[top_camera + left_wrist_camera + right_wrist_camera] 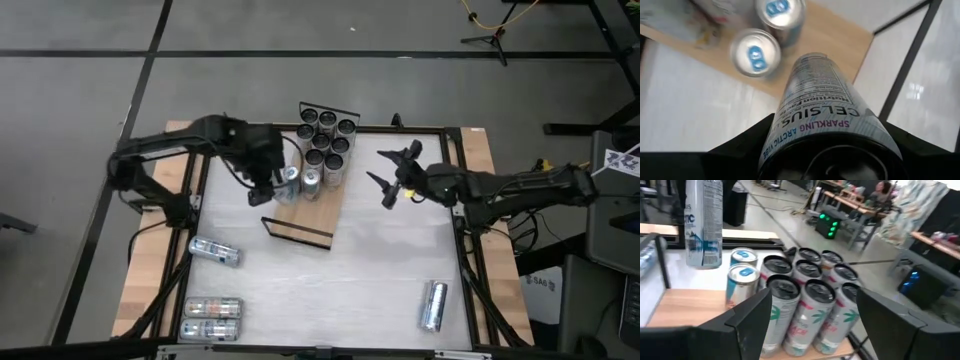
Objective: Place canned beverage on shelf
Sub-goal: Put the top right blue soda can on the shelf
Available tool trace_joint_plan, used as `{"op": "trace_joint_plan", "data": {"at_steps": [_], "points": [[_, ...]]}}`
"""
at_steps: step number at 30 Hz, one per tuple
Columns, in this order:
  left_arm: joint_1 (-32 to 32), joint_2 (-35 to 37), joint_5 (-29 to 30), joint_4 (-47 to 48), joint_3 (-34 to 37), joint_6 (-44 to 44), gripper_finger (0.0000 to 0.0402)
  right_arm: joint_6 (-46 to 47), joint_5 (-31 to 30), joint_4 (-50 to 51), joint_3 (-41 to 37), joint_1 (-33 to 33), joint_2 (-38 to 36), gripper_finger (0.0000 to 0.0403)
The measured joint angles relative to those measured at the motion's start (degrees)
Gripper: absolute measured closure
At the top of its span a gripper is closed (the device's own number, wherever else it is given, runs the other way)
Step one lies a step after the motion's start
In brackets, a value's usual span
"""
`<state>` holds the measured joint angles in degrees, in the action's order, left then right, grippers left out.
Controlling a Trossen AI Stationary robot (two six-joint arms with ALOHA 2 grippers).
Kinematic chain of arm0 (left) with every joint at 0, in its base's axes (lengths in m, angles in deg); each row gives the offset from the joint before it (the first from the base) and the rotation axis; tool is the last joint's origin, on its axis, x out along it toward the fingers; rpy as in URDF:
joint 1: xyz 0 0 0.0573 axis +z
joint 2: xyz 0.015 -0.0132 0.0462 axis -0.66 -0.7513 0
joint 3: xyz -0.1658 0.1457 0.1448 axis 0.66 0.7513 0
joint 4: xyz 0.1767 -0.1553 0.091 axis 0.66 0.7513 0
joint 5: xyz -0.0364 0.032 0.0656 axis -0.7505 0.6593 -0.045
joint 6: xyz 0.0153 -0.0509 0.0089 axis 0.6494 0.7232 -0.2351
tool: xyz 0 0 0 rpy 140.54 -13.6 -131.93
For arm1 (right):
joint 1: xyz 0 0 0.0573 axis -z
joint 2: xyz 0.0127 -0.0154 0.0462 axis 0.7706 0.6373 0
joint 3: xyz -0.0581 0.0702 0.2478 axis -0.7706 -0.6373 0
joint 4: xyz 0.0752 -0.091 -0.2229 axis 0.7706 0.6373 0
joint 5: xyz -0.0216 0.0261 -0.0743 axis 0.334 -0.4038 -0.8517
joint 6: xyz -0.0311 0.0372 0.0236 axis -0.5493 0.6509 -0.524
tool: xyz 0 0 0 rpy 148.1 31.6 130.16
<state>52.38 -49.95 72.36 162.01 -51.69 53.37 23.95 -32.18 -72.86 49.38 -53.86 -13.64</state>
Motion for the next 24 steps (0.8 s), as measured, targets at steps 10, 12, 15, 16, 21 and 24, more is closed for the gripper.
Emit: {"op": "trace_joint_plan", "data": {"at_steps": [10,12,15,16,21,24], "points": [[-4.18,-8.50,-0.11,3.83,-4.79,-2.79,0.0157,0.52,4.87,0.15,0.00,1.61,0.79,0.0118],[-4.74,-9.86,-0.11,3.88,-4.79,-3.12,0.0157,0.52,4.91,0.24,0.00,1.61,0.79,0.0118],[-5.20,-11.71,-0.17,4.55,-4.79,-3.18,0.0157,0.52,5.81,0.28,0.00,1.62,0.79,0.0118],[-5.25,-12.29,-0.14,4.83,-4.79,-3.20,0.0157,0.52,5.92,0.43,0.00,1.61,0.79,0.0118],[-5.27,-14.43,-0.01,5.20,-4.79,-3.23,0.0157,0.53,8.14,0.52,0.00,1.61,0.79,0.0118],[-5.27,-15.26,0.18,5.17,-4.79,-3.23,0.0157,0.50,8.34,0.52,0.00,1.61,0.79,0.0118]]}}
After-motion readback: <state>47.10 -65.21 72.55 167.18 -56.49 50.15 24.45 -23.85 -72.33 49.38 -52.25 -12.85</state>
